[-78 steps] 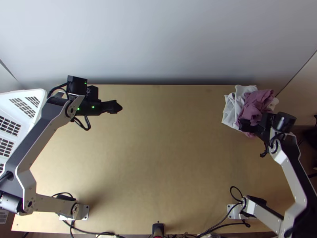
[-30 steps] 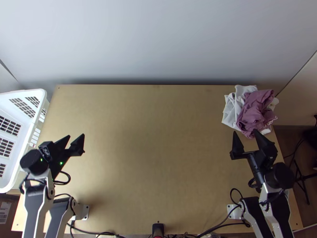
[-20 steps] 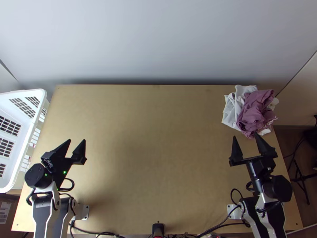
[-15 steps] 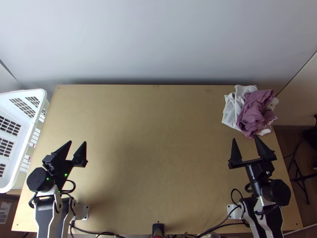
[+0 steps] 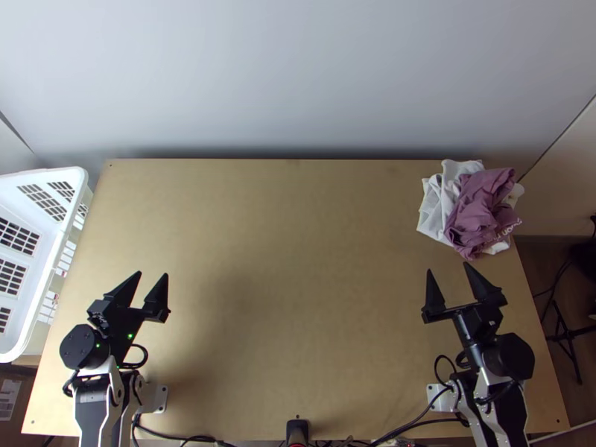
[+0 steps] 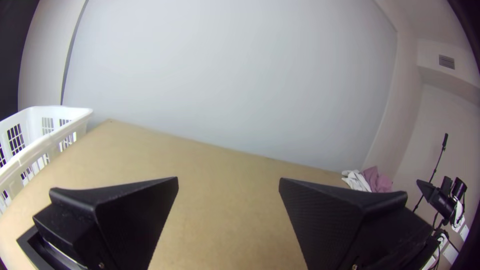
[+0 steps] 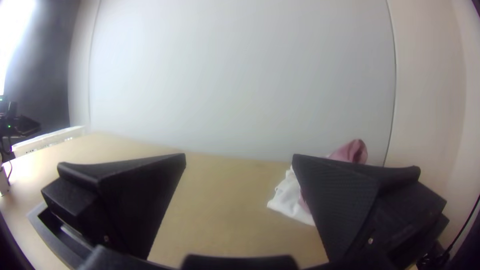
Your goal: Fold the t-shirt
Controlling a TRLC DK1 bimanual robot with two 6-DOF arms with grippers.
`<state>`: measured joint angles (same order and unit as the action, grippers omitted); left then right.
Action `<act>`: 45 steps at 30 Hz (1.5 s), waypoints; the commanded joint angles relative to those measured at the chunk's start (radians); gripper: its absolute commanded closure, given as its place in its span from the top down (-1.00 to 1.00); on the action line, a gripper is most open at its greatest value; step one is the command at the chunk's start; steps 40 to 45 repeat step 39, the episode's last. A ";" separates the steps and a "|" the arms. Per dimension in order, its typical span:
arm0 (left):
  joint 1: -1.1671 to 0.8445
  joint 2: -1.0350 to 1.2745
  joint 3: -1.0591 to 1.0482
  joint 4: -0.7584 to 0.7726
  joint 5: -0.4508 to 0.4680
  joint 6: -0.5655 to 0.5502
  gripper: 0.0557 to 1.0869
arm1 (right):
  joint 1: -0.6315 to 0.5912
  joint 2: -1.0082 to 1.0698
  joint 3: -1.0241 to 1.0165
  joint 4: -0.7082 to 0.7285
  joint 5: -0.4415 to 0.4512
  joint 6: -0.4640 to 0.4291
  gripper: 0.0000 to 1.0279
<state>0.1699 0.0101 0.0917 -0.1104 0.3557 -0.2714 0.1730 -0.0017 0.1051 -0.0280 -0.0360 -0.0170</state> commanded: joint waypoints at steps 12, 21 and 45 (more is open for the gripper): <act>-0.010 -0.012 -0.014 -0.035 -0.035 -0.008 0.90 | -0.013 -0.001 -0.010 -0.196 0.005 0.031 0.93; -0.010 -0.012 -0.015 -0.043 -0.054 -0.006 0.90 | -0.015 -0.001 -0.010 -0.196 0.005 0.031 0.93; -0.010 -0.012 -0.015 -0.043 -0.055 -0.006 0.90 | -0.015 -0.001 -0.010 -0.196 0.005 0.031 0.93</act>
